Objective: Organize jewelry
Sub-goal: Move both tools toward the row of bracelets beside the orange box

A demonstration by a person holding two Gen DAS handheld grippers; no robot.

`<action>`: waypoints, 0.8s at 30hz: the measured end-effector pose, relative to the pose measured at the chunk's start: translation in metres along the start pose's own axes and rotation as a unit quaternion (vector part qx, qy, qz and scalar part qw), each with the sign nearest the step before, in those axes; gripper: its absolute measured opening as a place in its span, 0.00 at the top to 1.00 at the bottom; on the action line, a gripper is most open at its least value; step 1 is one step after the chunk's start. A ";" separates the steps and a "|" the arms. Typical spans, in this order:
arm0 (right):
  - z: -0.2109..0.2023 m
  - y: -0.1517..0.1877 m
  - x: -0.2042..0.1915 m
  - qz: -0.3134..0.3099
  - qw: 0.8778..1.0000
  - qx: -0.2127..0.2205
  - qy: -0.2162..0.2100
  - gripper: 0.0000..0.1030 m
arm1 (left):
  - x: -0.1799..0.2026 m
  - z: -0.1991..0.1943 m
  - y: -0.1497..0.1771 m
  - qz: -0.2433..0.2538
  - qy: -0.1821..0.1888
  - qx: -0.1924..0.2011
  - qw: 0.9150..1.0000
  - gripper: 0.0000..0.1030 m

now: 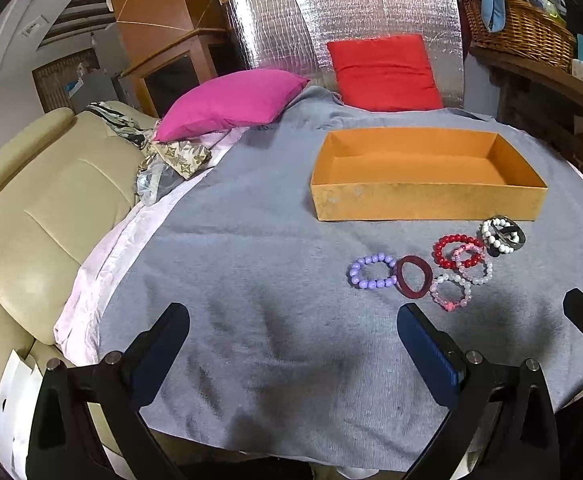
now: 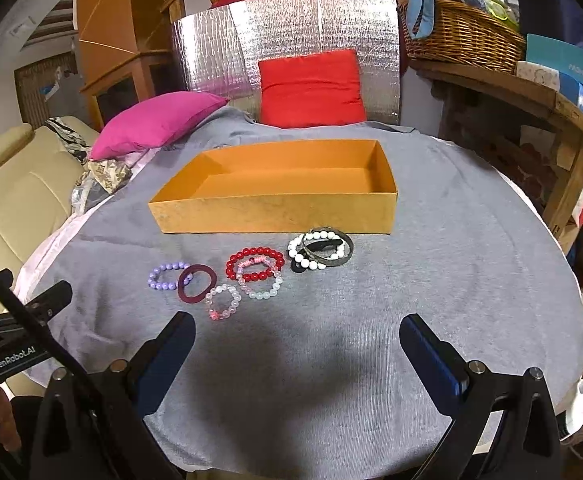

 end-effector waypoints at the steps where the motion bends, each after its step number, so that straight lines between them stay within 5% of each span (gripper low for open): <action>1: 0.002 0.000 0.000 0.000 1.000 -0.001 0.000 0.00 | 0.001 0.003 0.000 0.001 0.001 -0.001 1.000 0.00; 24: 0.067 -0.022 0.034 0.030 0.999 -0.032 0.012 0.00 | 0.030 0.076 -0.024 0.039 0.026 -0.046 0.998 0.00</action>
Point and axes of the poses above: each gripper's, at about its wrist camera, not at the fingertips, and z roughly the way its jaws point, x to its right, y to its underside, the point moved 8 cm from there along z, roughly the way its jaws point, and after that the axes turned 1 degree about -z, right-handed, at the moved point
